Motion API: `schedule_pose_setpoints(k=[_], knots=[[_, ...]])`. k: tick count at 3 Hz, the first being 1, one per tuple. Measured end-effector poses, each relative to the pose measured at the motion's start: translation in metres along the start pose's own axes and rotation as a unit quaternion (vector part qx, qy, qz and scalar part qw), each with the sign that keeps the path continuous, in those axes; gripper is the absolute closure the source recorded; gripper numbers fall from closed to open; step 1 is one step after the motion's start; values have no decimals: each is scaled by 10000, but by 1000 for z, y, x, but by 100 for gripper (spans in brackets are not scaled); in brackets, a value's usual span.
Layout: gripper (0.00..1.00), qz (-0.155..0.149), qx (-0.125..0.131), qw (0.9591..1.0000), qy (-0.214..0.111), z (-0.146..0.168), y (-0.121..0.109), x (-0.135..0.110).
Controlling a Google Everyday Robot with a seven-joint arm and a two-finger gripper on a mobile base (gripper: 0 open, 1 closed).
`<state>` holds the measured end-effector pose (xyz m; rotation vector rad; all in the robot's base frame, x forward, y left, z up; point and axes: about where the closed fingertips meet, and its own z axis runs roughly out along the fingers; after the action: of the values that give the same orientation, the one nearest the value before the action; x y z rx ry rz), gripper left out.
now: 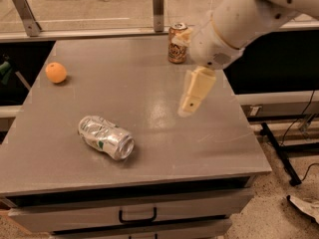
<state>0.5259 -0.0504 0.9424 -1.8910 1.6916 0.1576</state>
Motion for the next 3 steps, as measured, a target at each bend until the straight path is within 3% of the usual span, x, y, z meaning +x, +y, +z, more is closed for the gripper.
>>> schedule_pose_setpoints(k=[1,3], knots=[[0,-293,34,9973,-672,22,-7,-68],[0,-232,71,9962,-838,34,-17,-74]])
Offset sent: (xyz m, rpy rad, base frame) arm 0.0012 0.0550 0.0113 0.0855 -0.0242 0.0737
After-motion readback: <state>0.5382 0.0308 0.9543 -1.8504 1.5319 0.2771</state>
